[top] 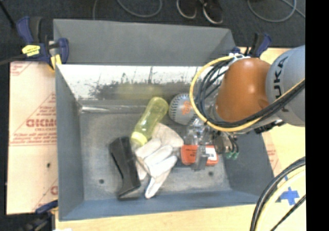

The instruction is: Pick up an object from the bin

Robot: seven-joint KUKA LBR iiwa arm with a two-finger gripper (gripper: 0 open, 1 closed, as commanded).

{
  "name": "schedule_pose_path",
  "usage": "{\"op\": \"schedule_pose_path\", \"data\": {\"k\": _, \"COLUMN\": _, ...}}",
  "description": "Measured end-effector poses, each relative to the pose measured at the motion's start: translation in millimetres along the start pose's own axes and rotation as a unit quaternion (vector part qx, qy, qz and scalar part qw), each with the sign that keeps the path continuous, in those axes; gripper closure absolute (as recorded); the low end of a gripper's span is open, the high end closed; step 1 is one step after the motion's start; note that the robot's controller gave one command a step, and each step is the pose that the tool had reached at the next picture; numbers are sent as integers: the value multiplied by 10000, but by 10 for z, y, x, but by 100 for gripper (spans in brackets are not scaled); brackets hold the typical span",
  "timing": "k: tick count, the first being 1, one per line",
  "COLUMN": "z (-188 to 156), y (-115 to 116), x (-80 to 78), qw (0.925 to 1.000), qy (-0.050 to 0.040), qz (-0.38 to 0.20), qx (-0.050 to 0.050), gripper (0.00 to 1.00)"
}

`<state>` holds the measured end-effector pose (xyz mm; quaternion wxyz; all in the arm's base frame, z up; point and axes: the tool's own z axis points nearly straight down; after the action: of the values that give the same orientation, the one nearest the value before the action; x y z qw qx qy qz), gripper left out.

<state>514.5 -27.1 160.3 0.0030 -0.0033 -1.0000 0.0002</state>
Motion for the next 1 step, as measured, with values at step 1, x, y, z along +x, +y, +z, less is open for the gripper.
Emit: {"op": "schedule_pose_path", "data": {"k": 1, "z": -43, "y": -1, "x": -18, "qw": 10000, "qy": -41, "qz": -2, "qx": 2, "gripper": 0}}
